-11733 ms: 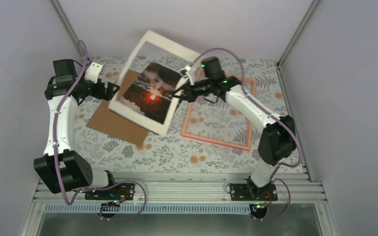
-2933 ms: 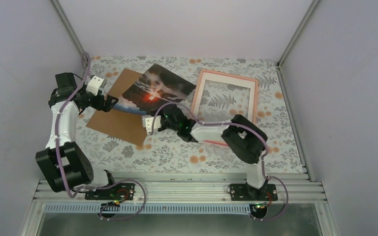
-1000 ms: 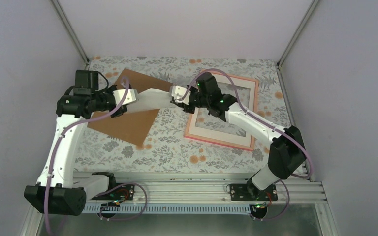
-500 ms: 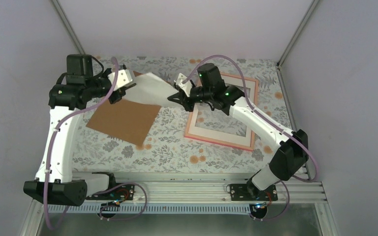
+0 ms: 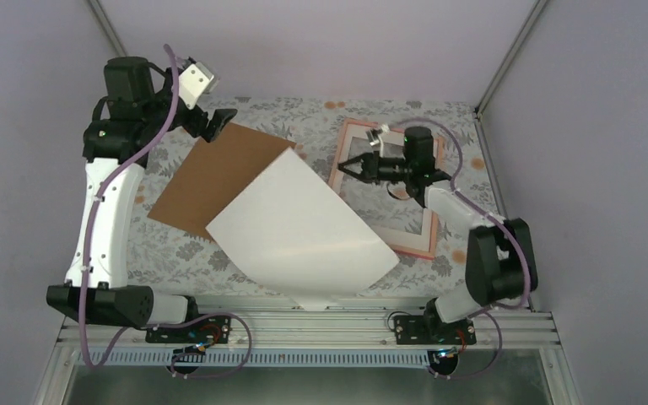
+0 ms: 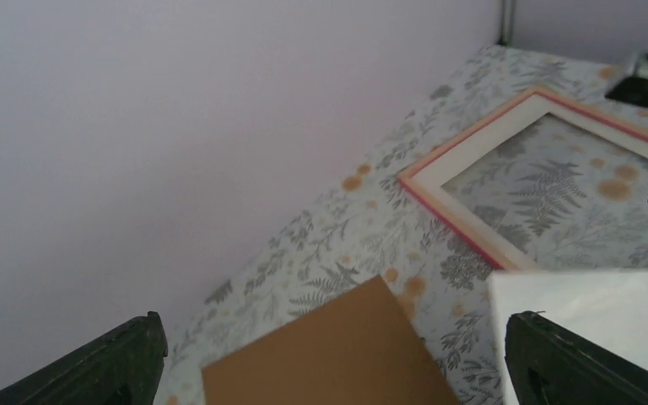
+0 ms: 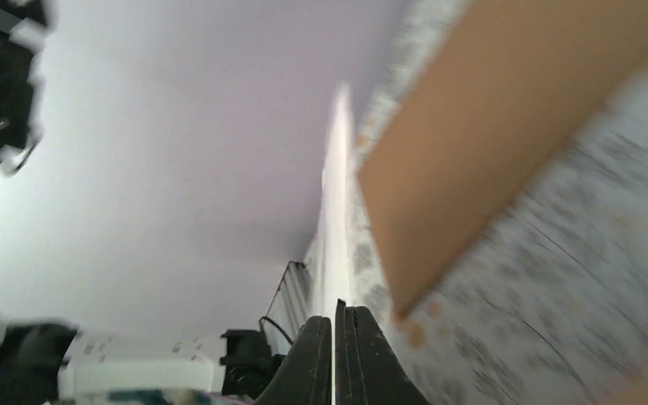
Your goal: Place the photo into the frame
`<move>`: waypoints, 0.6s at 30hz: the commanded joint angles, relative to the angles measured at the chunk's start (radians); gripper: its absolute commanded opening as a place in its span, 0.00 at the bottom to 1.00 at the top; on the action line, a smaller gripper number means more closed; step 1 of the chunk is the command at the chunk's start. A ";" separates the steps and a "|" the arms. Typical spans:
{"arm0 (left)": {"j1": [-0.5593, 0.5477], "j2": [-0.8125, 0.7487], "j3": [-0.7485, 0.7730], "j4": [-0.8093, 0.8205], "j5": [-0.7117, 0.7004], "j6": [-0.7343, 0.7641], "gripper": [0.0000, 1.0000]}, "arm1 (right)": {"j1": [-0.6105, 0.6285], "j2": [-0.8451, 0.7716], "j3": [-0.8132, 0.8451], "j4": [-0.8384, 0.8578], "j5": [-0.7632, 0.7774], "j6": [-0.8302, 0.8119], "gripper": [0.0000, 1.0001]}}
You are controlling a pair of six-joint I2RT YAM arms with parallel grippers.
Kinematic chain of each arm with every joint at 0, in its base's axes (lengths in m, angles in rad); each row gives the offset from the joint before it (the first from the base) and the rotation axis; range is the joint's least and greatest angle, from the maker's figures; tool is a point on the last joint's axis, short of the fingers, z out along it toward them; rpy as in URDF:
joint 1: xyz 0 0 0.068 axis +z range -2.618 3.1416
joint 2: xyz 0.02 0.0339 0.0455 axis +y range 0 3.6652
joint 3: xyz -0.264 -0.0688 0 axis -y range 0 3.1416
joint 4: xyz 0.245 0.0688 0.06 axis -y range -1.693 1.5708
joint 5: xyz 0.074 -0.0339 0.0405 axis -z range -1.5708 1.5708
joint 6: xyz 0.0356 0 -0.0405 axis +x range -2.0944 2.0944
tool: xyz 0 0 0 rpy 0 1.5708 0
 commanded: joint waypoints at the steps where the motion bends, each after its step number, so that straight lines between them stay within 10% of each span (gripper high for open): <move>1: 0.003 0.027 -0.069 0.030 -0.090 -0.107 1.00 | -0.136 0.100 -0.159 0.100 -0.065 0.202 0.04; 7: -0.015 0.027 -0.349 -0.100 0.169 0.080 1.00 | -0.218 0.232 -0.144 -0.149 -0.052 -0.210 0.04; 12: -0.014 0.069 -0.508 -0.144 0.113 0.167 0.99 | -0.217 0.254 -0.032 -0.430 -0.051 -0.515 0.06; 18: 0.038 0.097 -0.629 -0.014 0.041 0.008 0.97 | -0.207 0.302 0.079 -0.634 0.085 -0.699 0.50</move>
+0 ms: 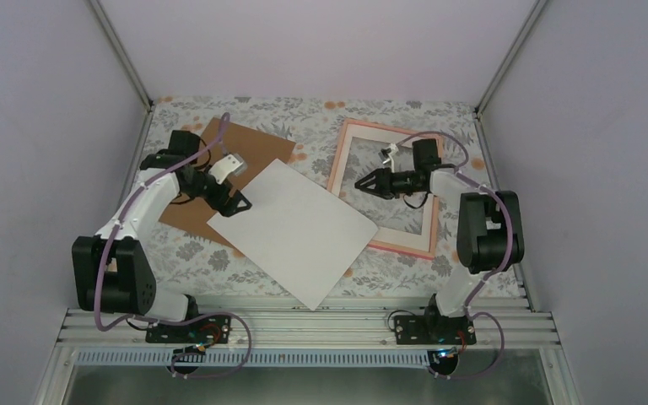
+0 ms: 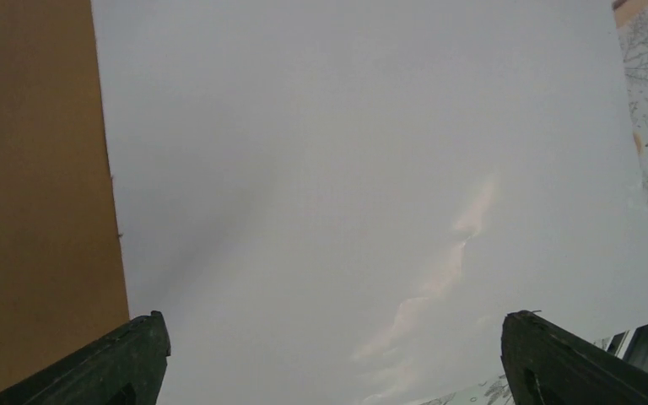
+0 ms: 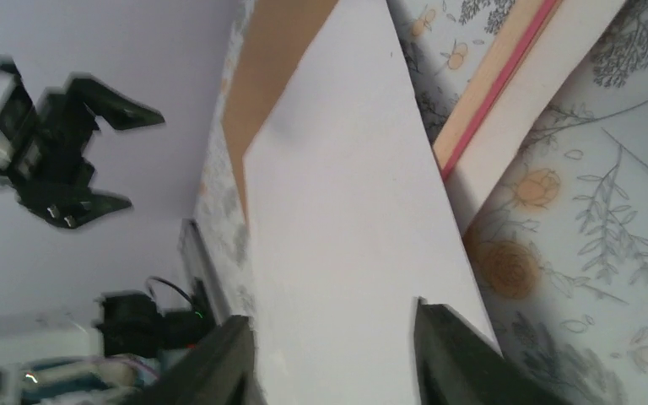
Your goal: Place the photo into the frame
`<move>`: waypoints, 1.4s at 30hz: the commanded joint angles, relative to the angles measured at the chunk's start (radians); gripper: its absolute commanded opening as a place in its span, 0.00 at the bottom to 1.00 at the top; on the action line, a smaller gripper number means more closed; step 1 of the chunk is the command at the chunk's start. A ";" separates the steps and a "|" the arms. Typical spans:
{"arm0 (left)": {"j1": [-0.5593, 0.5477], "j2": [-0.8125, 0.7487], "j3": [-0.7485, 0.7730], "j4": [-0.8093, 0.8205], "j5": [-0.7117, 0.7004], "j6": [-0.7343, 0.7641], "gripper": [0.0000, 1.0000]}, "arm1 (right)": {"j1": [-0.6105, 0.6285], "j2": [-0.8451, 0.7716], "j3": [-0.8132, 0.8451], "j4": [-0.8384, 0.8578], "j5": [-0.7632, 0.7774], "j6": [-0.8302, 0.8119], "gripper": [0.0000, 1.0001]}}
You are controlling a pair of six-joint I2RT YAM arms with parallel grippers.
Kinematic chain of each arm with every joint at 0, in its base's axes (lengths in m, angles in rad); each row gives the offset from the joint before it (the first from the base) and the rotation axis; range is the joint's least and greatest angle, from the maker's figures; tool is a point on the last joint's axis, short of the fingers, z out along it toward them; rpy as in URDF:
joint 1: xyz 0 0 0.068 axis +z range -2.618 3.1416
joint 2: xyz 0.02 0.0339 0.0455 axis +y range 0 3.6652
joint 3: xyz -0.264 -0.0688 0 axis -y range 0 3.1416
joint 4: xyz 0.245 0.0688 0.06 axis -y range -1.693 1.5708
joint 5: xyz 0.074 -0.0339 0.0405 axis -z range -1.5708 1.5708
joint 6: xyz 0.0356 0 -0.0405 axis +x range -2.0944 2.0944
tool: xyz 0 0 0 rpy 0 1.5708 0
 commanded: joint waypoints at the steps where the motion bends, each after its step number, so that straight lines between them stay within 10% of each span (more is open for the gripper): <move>1: 0.067 0.033 -0.014 0.077 0.022 -0.114 0.95 | 0.019 0.060 0.124 -0.257 0.134 -0.288 0.54; 10: 0.086 0.071 -0.073 0.089 -0.012 -0.052 0.87 | 0.051 0.169 0.230 -0.579 0.243 -0.569 0.66; 42: 0.085 0.048 -0.078 0.133 -0.005 -0.057 0.87 | 0.162 0.484 0.589 -0.797 0.266 -0.647 0.46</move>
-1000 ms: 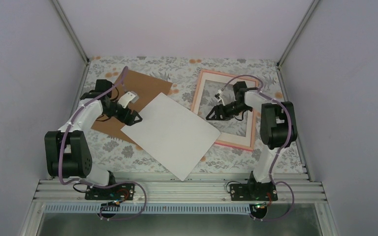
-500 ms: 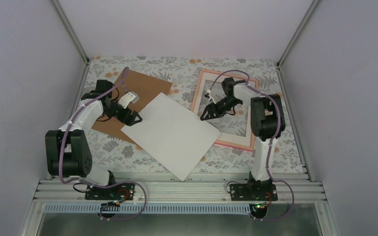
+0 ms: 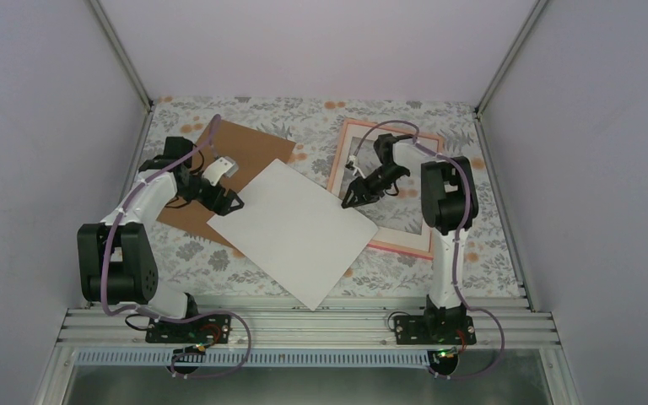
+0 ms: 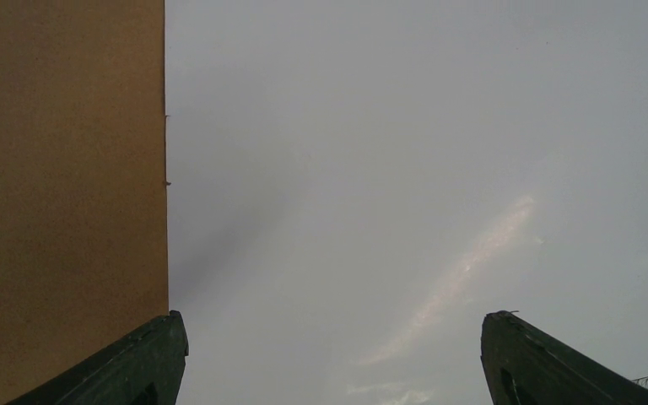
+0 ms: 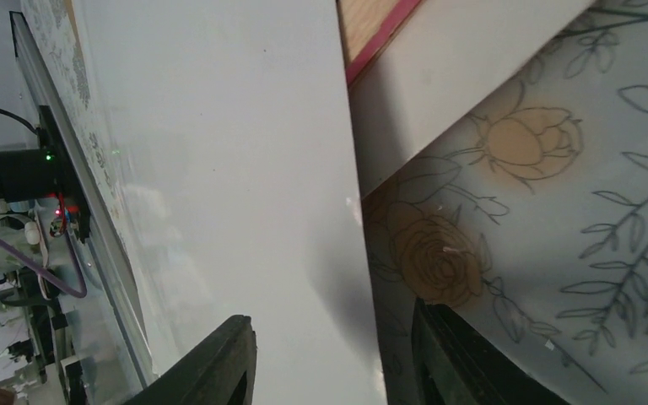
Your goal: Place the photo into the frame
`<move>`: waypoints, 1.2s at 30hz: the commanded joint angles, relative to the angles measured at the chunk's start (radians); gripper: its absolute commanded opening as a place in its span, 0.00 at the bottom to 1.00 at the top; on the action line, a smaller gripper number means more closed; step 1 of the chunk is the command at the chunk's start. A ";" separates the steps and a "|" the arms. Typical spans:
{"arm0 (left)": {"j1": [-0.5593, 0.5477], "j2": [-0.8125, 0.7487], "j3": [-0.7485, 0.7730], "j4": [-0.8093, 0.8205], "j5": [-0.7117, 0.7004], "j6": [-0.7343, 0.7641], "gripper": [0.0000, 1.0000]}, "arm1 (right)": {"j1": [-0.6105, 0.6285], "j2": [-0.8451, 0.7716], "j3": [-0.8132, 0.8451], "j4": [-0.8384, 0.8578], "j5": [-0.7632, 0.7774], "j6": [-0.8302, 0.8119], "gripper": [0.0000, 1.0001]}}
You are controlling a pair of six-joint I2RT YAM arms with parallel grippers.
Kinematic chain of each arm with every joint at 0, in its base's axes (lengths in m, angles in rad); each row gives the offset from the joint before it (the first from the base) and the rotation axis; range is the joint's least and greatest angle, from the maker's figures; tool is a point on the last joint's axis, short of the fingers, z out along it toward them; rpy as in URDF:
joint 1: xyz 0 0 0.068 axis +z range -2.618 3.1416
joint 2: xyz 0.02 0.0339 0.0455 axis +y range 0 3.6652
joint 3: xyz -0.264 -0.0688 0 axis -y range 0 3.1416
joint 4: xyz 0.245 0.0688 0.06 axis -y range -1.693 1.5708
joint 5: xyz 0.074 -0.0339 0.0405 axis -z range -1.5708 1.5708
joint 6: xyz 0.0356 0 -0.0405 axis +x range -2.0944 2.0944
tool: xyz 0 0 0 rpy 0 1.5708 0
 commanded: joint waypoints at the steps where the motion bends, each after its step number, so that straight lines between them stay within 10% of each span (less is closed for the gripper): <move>1: -0.001 -0.024 0.003 0.019 0.011 0.003 0.87 | 0.013 0.035 0.037 -0.034 -0.033 -0.021 0.46; 9: -0.001 -0.020 0.013 0.017 0.007 0.002 0.87 | 0.015 0.080 0.070 -0.044 -0.070 -0.009 0.38; 17: -0.002 -0.012 0.030 0.017 -0.004 0.001 0.87 | 0.015 0.065 0.035 -0.022 -0.088 0.005 0.05; 36: -0.001 0.021 0.076 0.033 -0.009 -0.010 0.87 | -0.316 -0.330 -0.367 0.447 -0.137 0.320 0.04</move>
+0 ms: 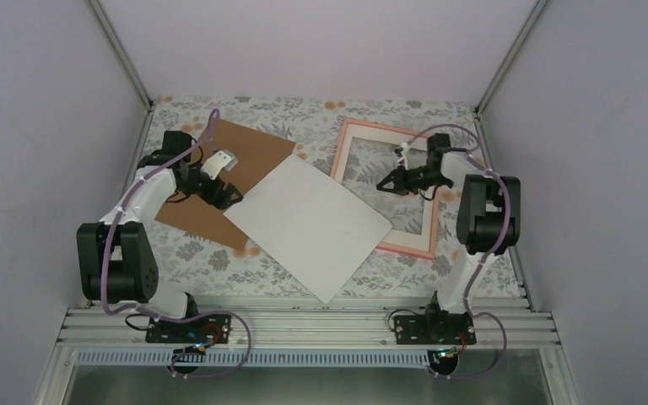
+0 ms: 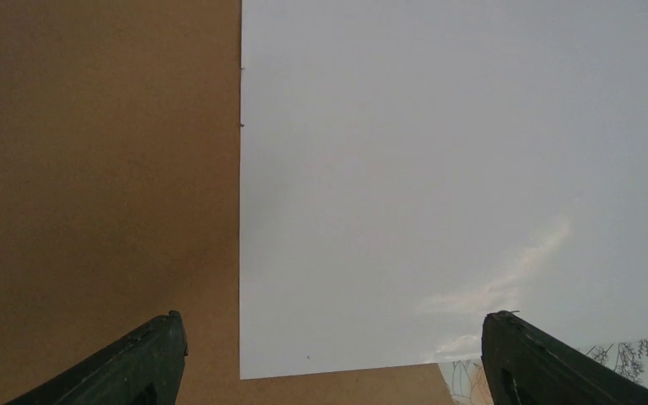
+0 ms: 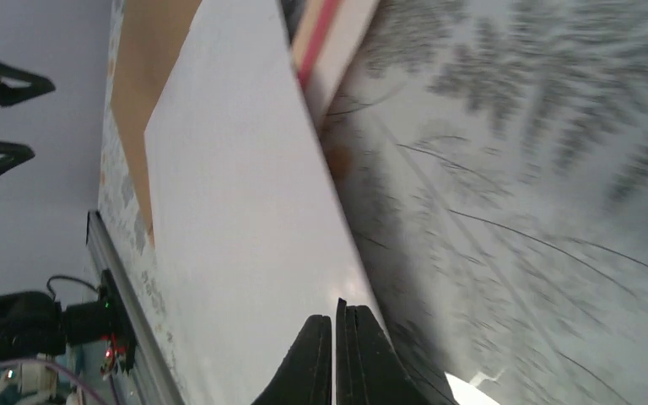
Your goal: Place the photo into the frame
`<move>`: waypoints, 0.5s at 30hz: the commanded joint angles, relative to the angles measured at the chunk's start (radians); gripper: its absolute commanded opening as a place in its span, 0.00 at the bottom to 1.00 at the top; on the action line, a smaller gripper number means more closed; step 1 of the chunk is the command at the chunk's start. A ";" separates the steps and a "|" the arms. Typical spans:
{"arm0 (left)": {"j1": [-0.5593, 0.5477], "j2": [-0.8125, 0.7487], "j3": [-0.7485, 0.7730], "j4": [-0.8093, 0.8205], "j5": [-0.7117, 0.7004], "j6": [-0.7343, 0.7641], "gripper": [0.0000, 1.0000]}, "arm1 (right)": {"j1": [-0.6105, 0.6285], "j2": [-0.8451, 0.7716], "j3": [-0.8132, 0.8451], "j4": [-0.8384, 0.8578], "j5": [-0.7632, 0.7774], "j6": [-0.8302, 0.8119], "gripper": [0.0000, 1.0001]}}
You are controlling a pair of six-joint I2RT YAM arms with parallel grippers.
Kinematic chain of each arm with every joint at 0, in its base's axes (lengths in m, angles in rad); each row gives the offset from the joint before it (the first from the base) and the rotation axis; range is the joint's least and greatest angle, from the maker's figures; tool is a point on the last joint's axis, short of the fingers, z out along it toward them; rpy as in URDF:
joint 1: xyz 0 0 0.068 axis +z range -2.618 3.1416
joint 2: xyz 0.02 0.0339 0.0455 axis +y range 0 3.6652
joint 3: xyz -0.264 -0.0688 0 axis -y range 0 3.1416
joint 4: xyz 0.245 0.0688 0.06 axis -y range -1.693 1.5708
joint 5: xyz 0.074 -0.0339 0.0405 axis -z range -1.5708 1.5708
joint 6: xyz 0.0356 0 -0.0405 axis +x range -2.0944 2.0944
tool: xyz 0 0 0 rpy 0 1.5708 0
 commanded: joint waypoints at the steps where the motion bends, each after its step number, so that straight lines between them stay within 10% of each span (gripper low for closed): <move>1: -0.001 0.019 0.037 0.020 0.005 -0.007 0.87 | -0.095 -0.083 -0.115 0.166 -0.014 0.117 0.04; 6: -0.001 0.040 0.047 0.023 0.020 -0.009 0.87 | -0.058 -0.028 -0.107 0.033 -0.093 -0.041 0.04; 15: -0.040 0.041 0.002 0.031 0.013 0.034 0.87 | 0.021 0.139 0.146 -0.200 -0.027 -0.246 0.59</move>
